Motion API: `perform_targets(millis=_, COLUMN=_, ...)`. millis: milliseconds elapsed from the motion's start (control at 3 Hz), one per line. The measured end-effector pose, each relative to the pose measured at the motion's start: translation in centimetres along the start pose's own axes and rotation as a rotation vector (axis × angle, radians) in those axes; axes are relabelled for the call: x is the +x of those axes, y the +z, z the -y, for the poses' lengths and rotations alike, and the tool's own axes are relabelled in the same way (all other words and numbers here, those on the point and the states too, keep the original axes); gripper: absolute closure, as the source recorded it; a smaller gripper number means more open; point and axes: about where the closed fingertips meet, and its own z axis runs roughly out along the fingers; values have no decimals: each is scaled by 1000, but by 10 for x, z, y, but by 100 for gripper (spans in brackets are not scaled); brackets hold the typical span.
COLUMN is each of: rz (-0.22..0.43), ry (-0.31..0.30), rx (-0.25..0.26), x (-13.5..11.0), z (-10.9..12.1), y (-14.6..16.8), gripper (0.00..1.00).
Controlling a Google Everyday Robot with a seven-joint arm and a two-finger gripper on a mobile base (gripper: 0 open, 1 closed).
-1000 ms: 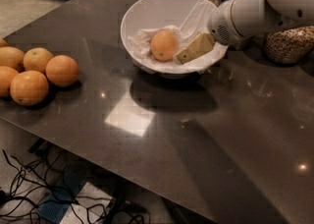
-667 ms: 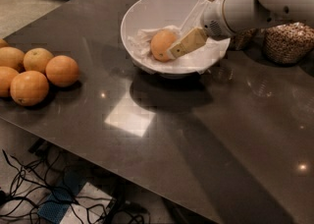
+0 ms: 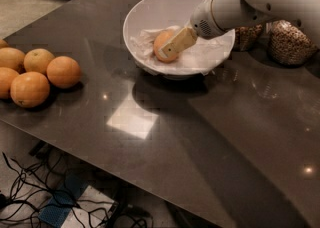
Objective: Pick orange from white bowl
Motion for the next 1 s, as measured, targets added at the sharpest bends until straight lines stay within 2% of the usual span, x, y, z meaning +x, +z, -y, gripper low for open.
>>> perform_targets(millis=333, rz=-6, ry=-3, rx=-12, x=1, z=-1, y=12, gripper=4)
perform_targets(millis=1000, rz=-50, ry=-16, rx=-1, x=10, z=0, y=40, gripper=18)
